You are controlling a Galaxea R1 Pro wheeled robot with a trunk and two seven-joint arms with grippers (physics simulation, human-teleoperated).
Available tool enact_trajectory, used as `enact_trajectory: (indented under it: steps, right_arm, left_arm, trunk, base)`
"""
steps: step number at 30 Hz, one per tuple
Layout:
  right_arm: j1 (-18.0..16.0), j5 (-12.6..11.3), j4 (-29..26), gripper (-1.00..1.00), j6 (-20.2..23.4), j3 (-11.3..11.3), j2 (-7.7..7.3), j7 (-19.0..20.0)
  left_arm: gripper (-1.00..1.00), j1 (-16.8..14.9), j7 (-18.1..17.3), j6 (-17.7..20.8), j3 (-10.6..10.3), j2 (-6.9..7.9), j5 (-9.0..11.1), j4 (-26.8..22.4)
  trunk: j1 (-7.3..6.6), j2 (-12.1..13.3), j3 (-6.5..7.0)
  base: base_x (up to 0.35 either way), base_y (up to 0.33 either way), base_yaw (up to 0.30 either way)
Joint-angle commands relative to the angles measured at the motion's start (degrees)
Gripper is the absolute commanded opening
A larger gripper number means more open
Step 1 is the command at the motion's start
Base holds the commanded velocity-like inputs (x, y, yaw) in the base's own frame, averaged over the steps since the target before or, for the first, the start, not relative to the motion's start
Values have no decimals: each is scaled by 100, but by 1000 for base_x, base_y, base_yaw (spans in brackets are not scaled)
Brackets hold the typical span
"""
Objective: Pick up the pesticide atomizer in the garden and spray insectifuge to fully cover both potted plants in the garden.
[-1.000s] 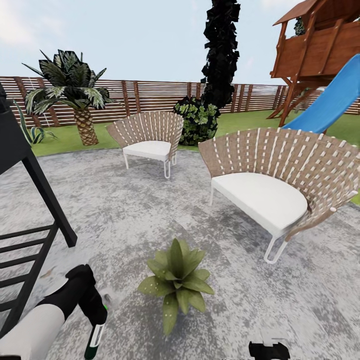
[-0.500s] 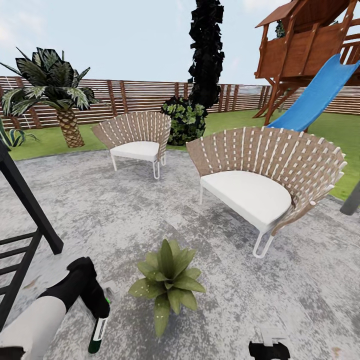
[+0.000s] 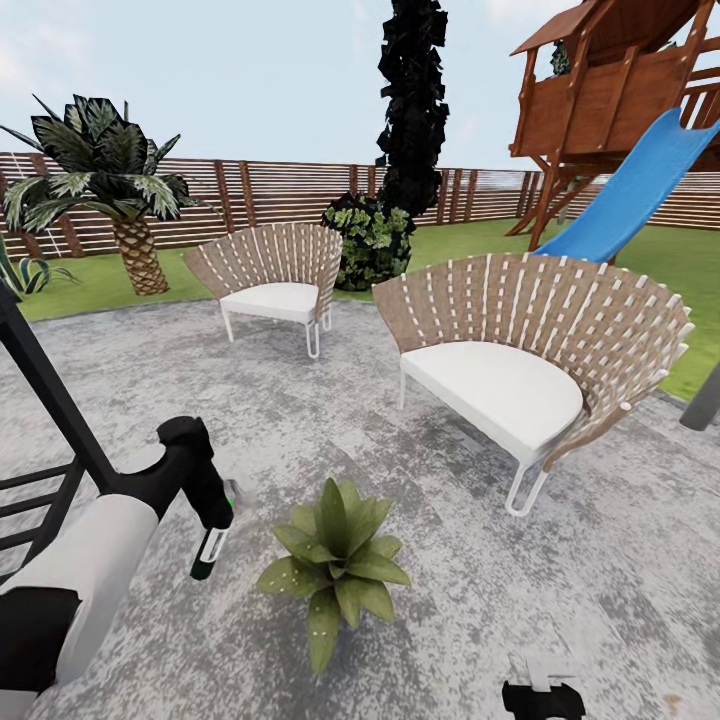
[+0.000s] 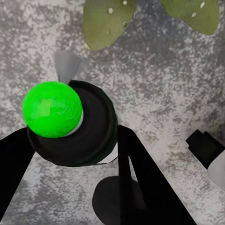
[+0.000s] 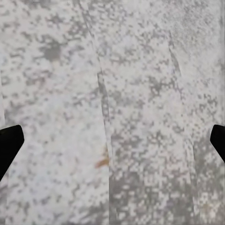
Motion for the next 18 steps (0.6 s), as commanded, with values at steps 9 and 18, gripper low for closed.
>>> enact_trajectory:
  steps: [9, 18]
  right_arm:
    - [-7, 51, 4, 100, -26, -48, 6, -9]
    - [-7, 41, 0, 100, -17, -56, 9, -9]
  left_arm:
    - [-100, 106, -43, 74, -4, -18, -41, 6]
    - [-100, 140, -43, 35, -9, -13, -35, 29]
  trunk:
    - [-1, -2, -5]
    - [-1, -2, -5]
  base:
    - [113, 11, -1]
    - [147, 69, -219]
